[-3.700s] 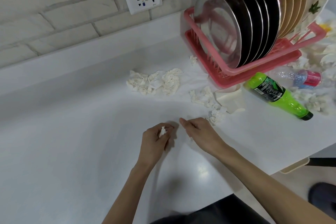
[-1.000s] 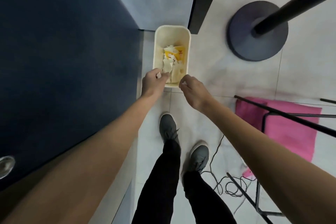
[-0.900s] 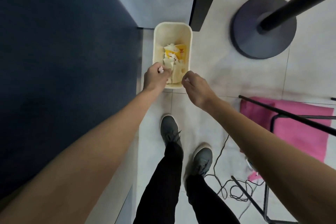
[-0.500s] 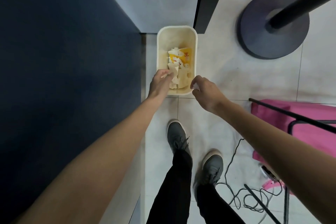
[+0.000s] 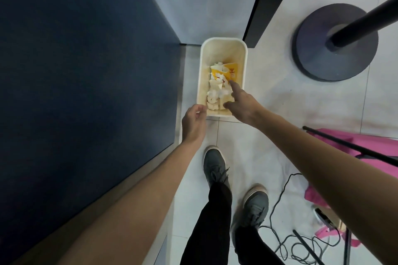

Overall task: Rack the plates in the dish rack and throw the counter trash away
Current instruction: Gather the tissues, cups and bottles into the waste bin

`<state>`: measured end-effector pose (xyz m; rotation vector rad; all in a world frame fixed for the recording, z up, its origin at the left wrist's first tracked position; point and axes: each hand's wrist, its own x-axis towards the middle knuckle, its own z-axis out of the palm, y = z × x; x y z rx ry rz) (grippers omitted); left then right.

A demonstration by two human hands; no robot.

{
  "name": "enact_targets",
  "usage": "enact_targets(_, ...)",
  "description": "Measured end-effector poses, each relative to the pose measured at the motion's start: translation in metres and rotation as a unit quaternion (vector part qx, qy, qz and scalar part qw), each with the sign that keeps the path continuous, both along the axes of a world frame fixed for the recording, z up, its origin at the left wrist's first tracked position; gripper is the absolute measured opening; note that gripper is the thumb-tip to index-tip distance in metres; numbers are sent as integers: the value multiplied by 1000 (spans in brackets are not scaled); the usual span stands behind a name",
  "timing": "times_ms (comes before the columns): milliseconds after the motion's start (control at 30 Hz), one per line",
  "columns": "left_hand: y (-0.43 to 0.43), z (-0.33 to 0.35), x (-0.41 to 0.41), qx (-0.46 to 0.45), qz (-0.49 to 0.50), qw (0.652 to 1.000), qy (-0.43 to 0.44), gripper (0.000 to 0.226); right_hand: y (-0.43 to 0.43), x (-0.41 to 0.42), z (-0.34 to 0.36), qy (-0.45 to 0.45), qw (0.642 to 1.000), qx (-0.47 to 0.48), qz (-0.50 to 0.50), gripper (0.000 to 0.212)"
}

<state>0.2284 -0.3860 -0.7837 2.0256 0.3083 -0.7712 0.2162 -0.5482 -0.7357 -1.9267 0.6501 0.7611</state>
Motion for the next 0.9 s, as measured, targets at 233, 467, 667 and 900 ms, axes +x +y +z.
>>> enact_targets(233, 3, 19, -14, -1, -5, 999, 36, 14, 6, -27, 14, 6, 994, -53, 94, 59)
enact_targets(467, 9, 63, -44, -1, -10, 998, 55, 14, 17, -64, 47, -32, 988, -68, 138, 51)
enact_targets(667, 23, 112, -80, -9, -18, 1000, 13, 19, 27, -102, 94, -39, 985, -79, 148, 50)
enact_targets(900, 43, 194, -135, -18, -41, 999, -11, 19, 39, -150, 173, -42, 989, -64, 125, 46)
